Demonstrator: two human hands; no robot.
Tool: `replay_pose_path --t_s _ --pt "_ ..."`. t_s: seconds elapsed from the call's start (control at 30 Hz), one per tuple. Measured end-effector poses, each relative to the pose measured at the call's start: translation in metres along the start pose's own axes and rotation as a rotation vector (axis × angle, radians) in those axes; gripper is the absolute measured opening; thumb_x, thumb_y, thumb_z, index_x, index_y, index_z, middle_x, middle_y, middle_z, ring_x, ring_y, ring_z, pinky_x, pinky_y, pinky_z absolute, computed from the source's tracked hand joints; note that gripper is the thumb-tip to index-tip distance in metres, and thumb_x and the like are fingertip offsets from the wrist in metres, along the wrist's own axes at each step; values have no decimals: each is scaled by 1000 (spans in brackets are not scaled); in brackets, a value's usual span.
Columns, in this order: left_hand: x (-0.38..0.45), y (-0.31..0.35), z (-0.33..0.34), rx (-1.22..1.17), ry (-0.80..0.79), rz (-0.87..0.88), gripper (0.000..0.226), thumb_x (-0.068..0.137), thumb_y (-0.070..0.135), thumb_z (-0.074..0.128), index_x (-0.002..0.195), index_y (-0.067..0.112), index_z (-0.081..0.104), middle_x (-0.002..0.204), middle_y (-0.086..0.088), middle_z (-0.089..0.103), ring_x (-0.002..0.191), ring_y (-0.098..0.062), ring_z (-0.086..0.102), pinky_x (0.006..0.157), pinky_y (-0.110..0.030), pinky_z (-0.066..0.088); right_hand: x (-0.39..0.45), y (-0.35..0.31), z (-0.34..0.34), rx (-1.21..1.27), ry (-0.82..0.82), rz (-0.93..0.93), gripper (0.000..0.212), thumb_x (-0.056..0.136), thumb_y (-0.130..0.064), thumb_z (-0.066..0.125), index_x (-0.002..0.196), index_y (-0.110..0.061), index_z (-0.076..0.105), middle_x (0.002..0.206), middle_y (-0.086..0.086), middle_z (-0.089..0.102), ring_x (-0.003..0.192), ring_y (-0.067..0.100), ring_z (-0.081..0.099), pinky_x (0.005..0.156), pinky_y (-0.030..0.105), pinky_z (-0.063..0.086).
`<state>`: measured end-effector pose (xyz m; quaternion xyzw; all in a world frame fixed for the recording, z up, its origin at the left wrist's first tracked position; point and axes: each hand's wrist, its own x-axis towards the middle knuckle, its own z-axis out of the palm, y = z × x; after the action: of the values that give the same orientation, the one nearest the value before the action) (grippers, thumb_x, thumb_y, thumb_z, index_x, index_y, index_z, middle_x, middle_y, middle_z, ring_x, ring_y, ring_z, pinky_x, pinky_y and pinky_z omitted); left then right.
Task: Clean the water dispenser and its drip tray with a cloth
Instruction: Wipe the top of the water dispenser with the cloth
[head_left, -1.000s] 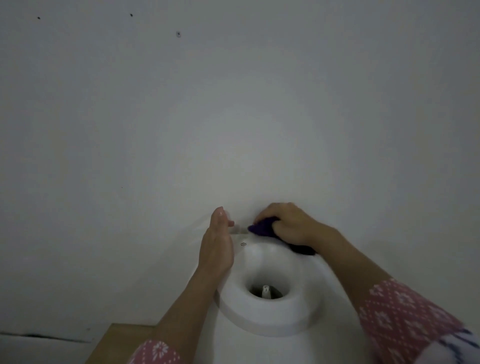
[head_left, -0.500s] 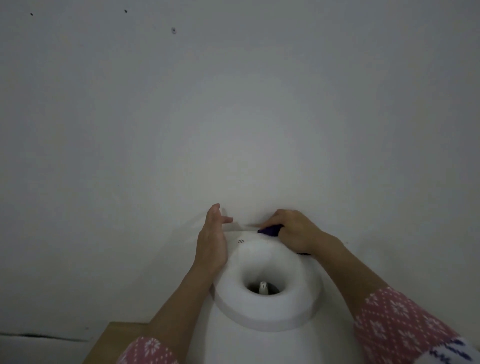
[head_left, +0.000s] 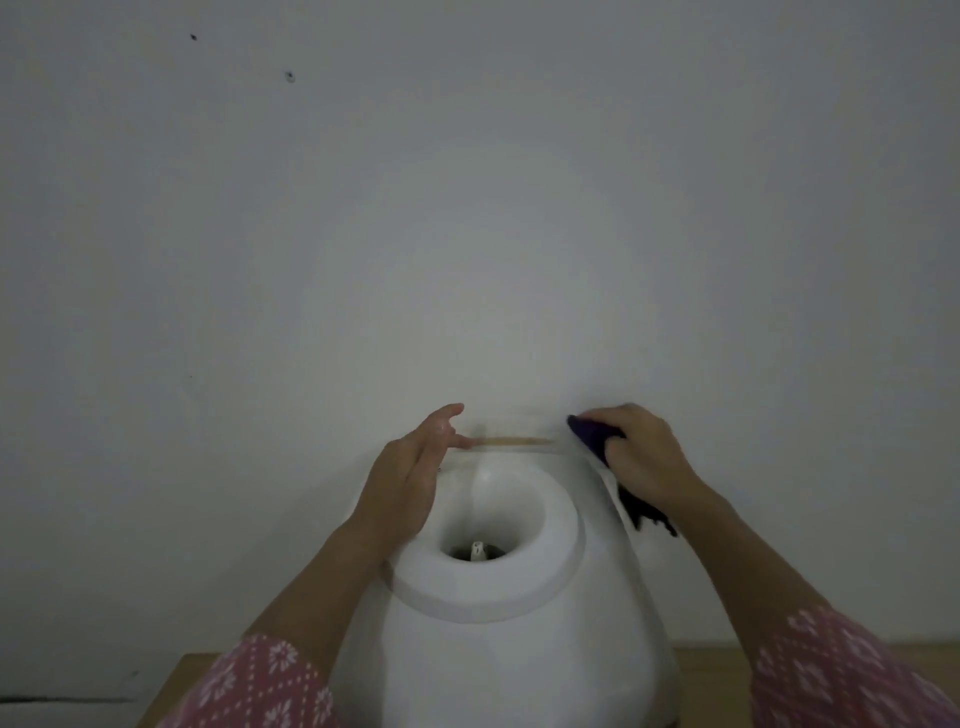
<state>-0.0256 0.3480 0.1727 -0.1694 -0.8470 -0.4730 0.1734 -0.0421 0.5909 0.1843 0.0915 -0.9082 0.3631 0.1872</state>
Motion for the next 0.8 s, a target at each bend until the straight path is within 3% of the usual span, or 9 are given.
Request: replay_pose_path --t_s 0.1,0.17,0.27,0.43,0.5,0.57,0.63,0.73,0.8 --pt "-3 4 0 65 -50 64 57 83 60 18 125 37 50 96 17 69 91 -35 60 82 -33 47 -8 -11 28 -65 -208 -36 55 83 -2 37 115 -41 59 122 -16 50 117 17 35 99 35 24" --pt "-5 6 -2 101 -26 94 54 86 55 21 124 33 51 95 17 68 88 -30 61 82 -39 47 -12 -7 34 -65 -183 29 51 86 -7 36 113 -43 59 126 -17 48 120 18 32 102 40 22" --pt "-10 10 -6 207 -8 169 48 89 47 25 125 27 53 100 13 68 96 -14 59 89 -35 44 -18 3 28 117 -46 125 45 88 -1 38 112 -27 65 127 0 55 118 22 45 106 31 30" --pt "-22 15 -8 238 -122 177 44 88 47 34 125 31 52 108 13 64 106 -6 55 95 -33 41 -27 7 10 139 53 220 32 90 -3 44 107 -14 68 113 7 65 94 16 53 85 24 40" --pt "-27 21 -7 195 -138 181 41 88 46 36 123 34 53 106 16 64 105 -2 55 94 -31 42 -27 -2 8 124 98 109 37 88 -1 42 110 -18 67 116 7 62 100 19 52 90 24 38" --pt "-32 29 -3 155 -145 180 40 87 48 35 120 36 53 106 15 65 104 -2 56 92 -30 44 -29 -11 16 17 4 -2 49 85 1 37 116 -28 62 125 3 54 111 26 46 100 35 35" --pt "-38 35 0 124 -127 168 32 87 46 35 115 42 52 103 17 65 100 0 57 88 -25 44 -36 -13 28 -81 -98 0 54 85 -2 34 120 -36 57 133 -4 48 118 29 40 103 42 34" --pt "-50 43 0 100 -96 150 25 87 42 36 108 48 50 97 27 64 96 7 56 80 -10 39 -44 -5 24 118 -46 102 49 86 1 35 118 -25 61 131 1 52 117 21 46 101 26 34" --pt "-59 44 -2 100 -103 156 26 87 40 37 108 45 51 96 27 64 96 7 55 79 -7 38 -54 1 13 239 -36 215 41 88 0 38 115 -19 64 124 4 58 105 17 51 89 19 35"
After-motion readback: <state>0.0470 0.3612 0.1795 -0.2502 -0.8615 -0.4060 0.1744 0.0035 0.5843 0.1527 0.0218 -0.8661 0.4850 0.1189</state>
